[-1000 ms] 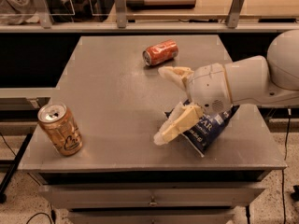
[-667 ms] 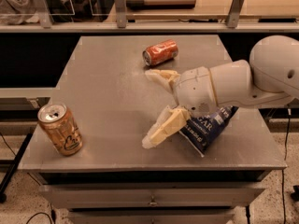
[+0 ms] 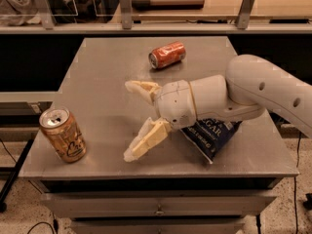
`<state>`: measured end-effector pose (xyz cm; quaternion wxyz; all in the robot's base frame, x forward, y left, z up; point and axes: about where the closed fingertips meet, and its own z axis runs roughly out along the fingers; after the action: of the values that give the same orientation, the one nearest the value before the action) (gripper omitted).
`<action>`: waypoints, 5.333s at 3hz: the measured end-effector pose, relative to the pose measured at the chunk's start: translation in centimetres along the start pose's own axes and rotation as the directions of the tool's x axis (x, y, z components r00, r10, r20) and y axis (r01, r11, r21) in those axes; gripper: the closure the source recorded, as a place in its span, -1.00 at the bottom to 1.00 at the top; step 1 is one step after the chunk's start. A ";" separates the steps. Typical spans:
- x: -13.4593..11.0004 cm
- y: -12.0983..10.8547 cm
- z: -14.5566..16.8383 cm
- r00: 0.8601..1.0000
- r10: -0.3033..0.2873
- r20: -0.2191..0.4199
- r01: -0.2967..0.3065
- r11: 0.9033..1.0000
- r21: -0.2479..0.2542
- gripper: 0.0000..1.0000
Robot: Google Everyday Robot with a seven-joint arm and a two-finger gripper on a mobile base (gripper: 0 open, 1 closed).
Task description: Knock orange can over
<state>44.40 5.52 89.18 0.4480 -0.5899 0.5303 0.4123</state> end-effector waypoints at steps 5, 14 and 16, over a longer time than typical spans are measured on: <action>-1.4 0.6 7.6 0.998 -0.055 -0.001 0.054 0.988 -0.145 -1.00; -1.4 1.3 14.7 0.997 0.005 0.073 0.019 0.945 -0.326 1.00; -1.4 1.3 14.6 0.997 0.005 0.073 0.020 0.945 -0.326 1.00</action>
Offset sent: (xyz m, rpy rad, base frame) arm 0.0019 0.0543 -0.0016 0.0322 -0.0382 0.0733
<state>42.79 19.97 86.67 0.3650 -0.6425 0.4358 0.5139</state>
